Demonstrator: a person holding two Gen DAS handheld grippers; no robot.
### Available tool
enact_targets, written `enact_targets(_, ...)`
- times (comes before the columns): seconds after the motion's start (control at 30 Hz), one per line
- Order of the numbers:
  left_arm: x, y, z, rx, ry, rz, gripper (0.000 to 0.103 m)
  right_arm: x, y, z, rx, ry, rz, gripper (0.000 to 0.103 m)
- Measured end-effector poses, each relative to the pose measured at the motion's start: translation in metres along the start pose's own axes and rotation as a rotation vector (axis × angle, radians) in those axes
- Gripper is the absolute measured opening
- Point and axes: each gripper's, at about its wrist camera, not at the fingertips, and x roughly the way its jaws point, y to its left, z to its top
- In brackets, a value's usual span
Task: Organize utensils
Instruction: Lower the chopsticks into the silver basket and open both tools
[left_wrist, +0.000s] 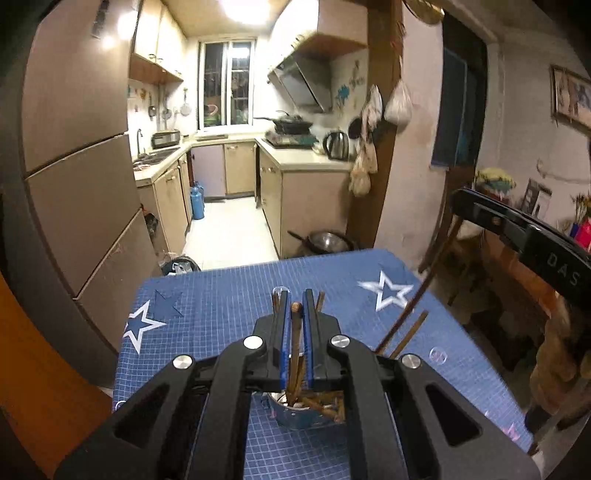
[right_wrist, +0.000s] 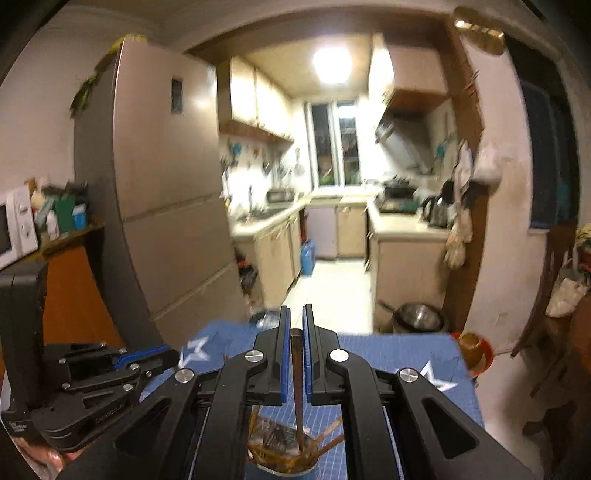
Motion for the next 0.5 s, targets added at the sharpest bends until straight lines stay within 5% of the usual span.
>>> enact_targets(0.07,-0.002,0.001,-0.005,0.027,-0.024,0.031,0.016,0.003,-0.001,-0.005,-0.001,0.004,-0.016,0.020)
enact_targets(0.13,-0.007,0.002,-0.006,0.038,-0.058,0.055,0.058,0.001,-0.007,-0.007,0.010,-0.012,-0.023,0.025)
enact_targets(0.4,-0.032,0.003,-0.015,0.030,-0.157,0.239,0.059,-0.026,-0.016,-0.016,-0.006,-0.064,-0.050,0.025)
enact_targets(0.5,-0.047,0.006,-0.031,-0.005,-0.191,0.336,0.069,-0.047,-0.017,-0.030,-0.028,-0.088,-0.053,0.032)
